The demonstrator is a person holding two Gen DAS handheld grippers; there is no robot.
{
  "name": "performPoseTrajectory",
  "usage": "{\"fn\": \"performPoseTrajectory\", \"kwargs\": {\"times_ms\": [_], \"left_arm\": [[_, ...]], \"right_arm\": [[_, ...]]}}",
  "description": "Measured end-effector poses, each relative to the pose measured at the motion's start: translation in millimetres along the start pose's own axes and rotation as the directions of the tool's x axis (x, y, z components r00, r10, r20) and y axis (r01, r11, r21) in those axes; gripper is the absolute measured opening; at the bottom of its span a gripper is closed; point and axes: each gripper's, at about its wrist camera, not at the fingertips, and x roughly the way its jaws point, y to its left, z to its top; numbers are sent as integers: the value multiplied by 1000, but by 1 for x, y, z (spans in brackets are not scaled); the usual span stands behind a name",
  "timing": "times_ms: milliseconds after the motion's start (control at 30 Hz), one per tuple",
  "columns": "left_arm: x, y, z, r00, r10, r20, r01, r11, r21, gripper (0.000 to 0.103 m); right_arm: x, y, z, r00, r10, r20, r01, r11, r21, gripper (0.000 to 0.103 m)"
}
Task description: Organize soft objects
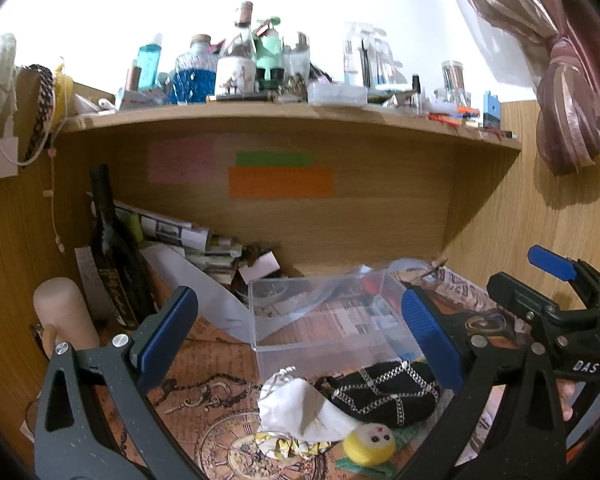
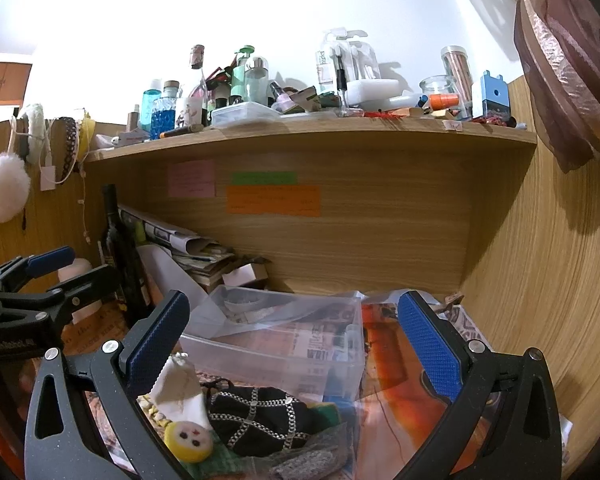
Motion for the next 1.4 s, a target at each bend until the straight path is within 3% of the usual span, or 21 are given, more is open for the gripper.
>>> {"fn": "performPoseTrajectory", "kwargs": {"times_ms": [200, 333, 467, 700, 767, 833, 1067, 1200, 1300, 1400], "left_arm": [[24, 10, -19, 992, -9, -123, 6, 1000, -24, 103], [45, 22, -45, 966, -44, -255, 25, 997, -79, 103], [52, 18, -66, 945, -62, -321, 34, 995, -92, 103], [53, -6, -87, 921, -109, -373, 86, 993, -78, 103], [55, -15, -92, 916, -119, -382, 101, 993, -68, 100], [58, -24, -98, 904, -130, -407, 118, 992, -53, 89], [74, -37, -114, 868, -153, -473, 149, 988, -46, 69], [75, -44, -117, 857, -179, -483, 178, 983, -47, 56], [76, -50, -118, 852, -188, -488, 197, 980, -33, 43], [74, -53, -118, 856, -188, -482, 202, 979, -25, 42]], "right_arm": [[15, -11, -15, 997, -19, -80, 20, 1000, 10, 103], [27, -23, -34, 985, -19, -169, 24, 999, 33, 103], [35, -33, -55, 966, -15, -259, 29, 998, 50, 103], [45, -37, -92, 917, 21, -398, 7, 998, 67, 103], [48, -38, -99, 905, 37, -424, 0, 996, 87, 103], [53, -41, -106, 894, 53, -445, -1, 993, 117, 101], [66, -52, -122, 859, 140, -493, -29, 974, 226, 79], [64, -54, -124, 856, 156, -493, -45, 972, 229, 66], [68, -53, -126, 842, 208, -499, -84, 962, 259, 46], [67, -52, -127, 843, 218, -491, -90, 958, 272, 36]]}}
